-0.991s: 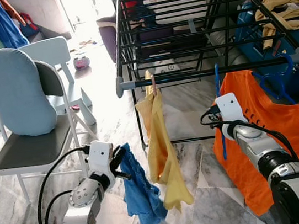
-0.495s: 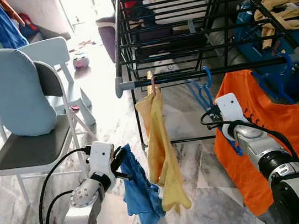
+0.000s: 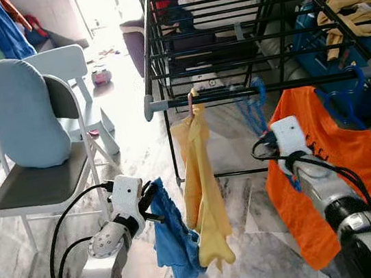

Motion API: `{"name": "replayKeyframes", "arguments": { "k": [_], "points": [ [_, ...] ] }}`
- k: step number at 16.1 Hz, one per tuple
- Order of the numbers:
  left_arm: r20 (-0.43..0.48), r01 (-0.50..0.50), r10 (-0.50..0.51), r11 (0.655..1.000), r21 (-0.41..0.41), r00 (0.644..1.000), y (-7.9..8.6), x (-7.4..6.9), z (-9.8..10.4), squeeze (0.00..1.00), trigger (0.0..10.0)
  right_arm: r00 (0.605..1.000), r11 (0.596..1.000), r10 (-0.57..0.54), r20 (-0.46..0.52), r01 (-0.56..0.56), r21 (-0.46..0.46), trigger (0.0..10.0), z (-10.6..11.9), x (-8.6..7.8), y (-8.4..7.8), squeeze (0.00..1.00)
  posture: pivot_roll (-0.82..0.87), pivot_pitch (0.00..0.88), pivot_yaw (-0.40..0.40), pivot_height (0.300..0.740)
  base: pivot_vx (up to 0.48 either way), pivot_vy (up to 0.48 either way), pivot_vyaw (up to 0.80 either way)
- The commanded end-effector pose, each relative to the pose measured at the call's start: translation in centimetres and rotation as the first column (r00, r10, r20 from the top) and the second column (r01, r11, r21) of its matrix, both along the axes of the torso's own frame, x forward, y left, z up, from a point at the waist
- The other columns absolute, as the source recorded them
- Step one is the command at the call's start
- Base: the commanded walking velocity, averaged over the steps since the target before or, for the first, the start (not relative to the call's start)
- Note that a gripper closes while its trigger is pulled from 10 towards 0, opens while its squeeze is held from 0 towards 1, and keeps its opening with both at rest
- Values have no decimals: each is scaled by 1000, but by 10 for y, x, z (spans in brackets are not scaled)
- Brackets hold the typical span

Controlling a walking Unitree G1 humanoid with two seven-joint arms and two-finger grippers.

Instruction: Hang hanger

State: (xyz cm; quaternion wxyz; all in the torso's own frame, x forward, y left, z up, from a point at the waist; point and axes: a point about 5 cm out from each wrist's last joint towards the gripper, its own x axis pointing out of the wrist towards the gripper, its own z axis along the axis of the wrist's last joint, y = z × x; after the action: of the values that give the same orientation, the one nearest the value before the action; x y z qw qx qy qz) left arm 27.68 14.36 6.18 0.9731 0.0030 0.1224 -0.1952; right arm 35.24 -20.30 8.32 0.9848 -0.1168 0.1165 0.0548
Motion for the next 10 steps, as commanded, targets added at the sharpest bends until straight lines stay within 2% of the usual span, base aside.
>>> {"name": "replayKeyframes", "arguments": {
  "k": [1,3,5,7,10],
  "points": [
    [45,-16,17,1000,-13,999,3,0,8,0,10000,997,1000,-17,70,16,24,10000,6,-3,-3,0,-79,0,43,740,0,0,0],
    [50,-9,10,1000,-17,999,-1,-1,8,0,10000,991,995,-65,114,57,79,10000,0,-18,-7,0,-84,0,42,740,0,0,0],
    [52,-4,5,1000,-12,999,-2,-1,8,0,10000,991,993,-76,112,65,102,10000,-10,-34,-4,0,-89,0,44,740,0,0,0],
    [55,-5,4,1000,13,998,-2,-1,6,0,10000,994,990,-90,63,82,118,10000,-26,-57,0,0,-99,0,44,740,0,0,0],
    [56,-14,13,1000,18,998,-1,-1,4,0,10000,994,987,-104,25,100,129,10000,-32,-71,3,0,-100,0,43,740,0,0,0]
  ]
}}
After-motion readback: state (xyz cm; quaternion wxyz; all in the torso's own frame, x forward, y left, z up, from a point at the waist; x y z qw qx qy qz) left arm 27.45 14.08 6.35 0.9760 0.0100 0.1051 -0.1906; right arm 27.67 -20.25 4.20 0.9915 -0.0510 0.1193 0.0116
